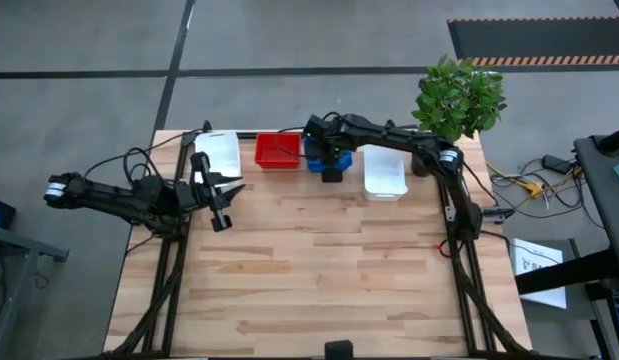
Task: Stack baskets by color
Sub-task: Stack the bottom blue bin on the blue bins, then move the white bin to the center of the table
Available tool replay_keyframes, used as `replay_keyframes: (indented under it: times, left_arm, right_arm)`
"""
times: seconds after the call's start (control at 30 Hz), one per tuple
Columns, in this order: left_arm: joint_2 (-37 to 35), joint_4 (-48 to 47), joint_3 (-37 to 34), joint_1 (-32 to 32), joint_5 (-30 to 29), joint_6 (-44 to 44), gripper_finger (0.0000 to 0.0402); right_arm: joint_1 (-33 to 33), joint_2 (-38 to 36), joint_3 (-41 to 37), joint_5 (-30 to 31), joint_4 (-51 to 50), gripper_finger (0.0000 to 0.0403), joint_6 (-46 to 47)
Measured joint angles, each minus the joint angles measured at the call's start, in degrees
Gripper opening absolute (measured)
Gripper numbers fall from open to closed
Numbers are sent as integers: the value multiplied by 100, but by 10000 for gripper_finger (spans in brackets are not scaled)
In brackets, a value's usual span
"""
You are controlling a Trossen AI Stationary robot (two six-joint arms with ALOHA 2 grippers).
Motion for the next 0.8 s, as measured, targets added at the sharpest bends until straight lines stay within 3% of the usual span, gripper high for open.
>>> replay_keyframes:
  times: [0.2, 0.57, 0.67, 0.8]
  left_arm:
    - [-9, -9, 0, 0, 0, 0, 58]
    - [-8, -13, -2, -1, 0, 0, 58]
    - [-7, -25, -4, 0, 0, 0, 58]
    - [0, -20, -4, 0, 0, 23, 58]
  right_arm:
    - [4, 72, -4, 48, 13, 22, -34]
    - [10, -83, 41, 490, -38, 108, 26]
    - [22, -210, 89, 452, 85, 101, 163]
    - [3, -243, -122, 112, 577, 43, 288]
